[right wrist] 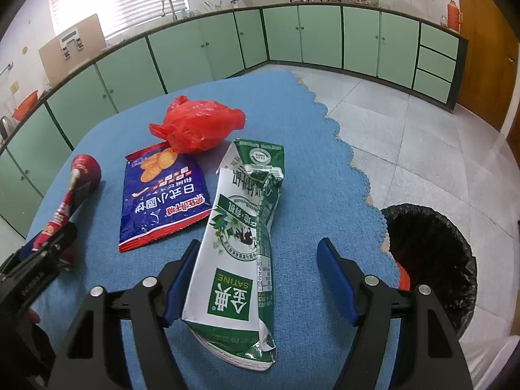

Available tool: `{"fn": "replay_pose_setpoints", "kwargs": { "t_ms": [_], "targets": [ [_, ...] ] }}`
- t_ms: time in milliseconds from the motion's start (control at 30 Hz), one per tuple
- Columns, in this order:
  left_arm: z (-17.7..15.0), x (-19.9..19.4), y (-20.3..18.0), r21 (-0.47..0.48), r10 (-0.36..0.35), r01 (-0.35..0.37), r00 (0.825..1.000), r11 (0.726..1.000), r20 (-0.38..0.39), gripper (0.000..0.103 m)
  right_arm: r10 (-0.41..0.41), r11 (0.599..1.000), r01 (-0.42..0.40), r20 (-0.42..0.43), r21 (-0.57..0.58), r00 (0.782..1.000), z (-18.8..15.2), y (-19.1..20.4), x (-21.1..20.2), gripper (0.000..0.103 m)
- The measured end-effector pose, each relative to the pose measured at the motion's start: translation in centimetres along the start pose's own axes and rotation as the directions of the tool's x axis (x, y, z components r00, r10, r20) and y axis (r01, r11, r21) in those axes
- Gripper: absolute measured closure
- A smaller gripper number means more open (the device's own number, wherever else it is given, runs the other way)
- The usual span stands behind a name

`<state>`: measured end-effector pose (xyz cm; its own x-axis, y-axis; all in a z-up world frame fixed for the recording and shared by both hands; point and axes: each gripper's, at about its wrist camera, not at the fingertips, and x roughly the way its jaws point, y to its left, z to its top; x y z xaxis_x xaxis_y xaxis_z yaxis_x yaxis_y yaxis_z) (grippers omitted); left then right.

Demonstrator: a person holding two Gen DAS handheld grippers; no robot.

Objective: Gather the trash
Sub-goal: 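Grasp the red can with the left tool while the right tool holds the milk carton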

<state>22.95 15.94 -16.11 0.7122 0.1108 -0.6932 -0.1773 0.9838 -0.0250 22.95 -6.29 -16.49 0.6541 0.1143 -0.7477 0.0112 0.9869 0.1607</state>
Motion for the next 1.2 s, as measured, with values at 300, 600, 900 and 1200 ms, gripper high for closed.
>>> {"fn": "replay_pose_setpoints", "kwargs": {
  "t_ms": [300,600,900,1200],
  "targets": [
    [1.5,0.0,0.4,-0.018,-0.015,0.015,1.000,1.000,0.019,0.053,0.009,1.000,-0.009,-0.004,0.000,1.000,0.2,0.1,0.0,0.030],
    [2.0,0.3,-0.1,-0.028,-0.034,0.035,0.998,0.999,0.047,0.069,0.011,1.000,-0.011,-0.004,-0.012,1.000,1.1,0.3,0.4,0.044],
    [2.0,-1.3,1.9,-0.084,-0.078,0.086,0.992,0.993,0.095,0.079,0.055,0.996,-0.057,-0.021,-0.070,0.998,1.5,0.8,0.0,0.075],
    [2.1,0.4,2.7,-0.116,-0.061,0.064,0.998,0.991,0.034,0.066,0.046,0.996,-0.048,-0.021,-0.078,0.999,1.3,1.0,0.1,0.075]
  ]
}}
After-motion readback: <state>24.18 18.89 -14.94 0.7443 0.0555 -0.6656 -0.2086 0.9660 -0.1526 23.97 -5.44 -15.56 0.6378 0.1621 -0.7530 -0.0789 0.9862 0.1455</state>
